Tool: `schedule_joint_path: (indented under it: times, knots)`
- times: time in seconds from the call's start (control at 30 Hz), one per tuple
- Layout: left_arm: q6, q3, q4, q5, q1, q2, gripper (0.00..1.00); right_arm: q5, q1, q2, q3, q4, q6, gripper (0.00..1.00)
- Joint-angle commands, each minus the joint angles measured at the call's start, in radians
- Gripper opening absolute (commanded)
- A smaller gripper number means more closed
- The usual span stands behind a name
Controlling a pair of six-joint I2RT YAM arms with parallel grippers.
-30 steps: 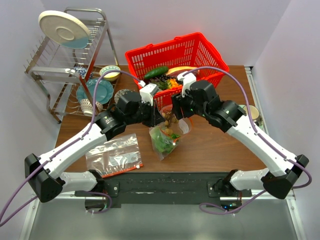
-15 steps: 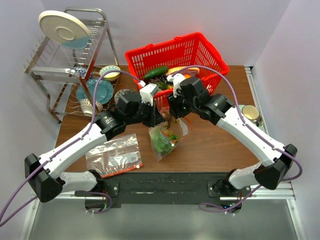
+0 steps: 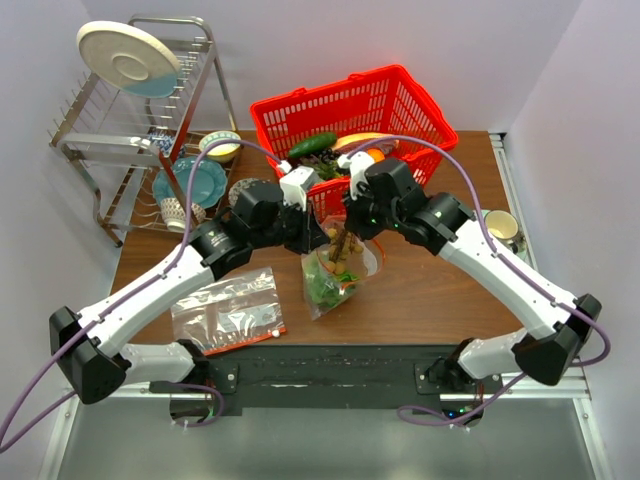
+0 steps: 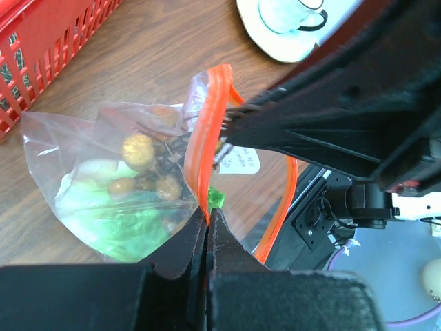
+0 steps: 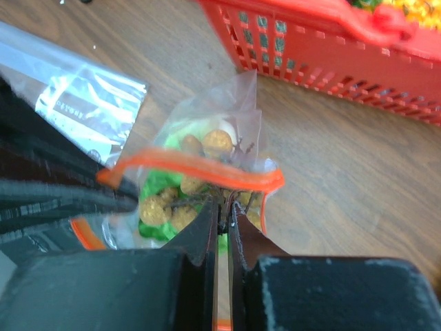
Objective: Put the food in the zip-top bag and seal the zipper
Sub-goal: Adjust the fake fruit in the zipper food storage bag.
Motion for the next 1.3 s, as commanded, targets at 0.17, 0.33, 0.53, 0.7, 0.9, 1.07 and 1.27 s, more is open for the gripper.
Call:
schedule_joint_path:
  times: [0.17,0.33,0.53,0.7,0.9,1.07,1.27]
  knots:
    - [0.015,0.089,0.022,0.046,0.004,0.037,0.00,0.107,0.000,-0.292,-0.276,0.313,0.142,0.00]
    - [0.010,0.101,0.023,0.063,0.004,0.045,0.00,0.205,0.001,-0.381,-0.500,0.597,0.275,0.00]
    - [0.009,0.097,0.026,0.083,0.004,0.046,0.00,0.338,0.001,-0.383,-0.545,0.659,0.367,0.00]
    - [0.007,0.074,0.040,0.089,0.001,0.055,0.00,0.430,0.000,-0.401,-0.519,0.640,0.427,0.00]
    - [0.007,0.075,0.045,0.099,0.003,0.060,0.00,0.501,0.001,-0.415,-0.526,0.643,0.456,0.00]
    - [0.010,0.086,0.036,0.097,0.003,0.060,0.00,0.510,0.001,-0.409,-0.534,0.637,0.479,0.00]
    - [-0.016,0.080,0.092,0.114,0.003,0.058,0.00,0.461,0.001,-0.401,-0.644,0.758,0.616,0.00]
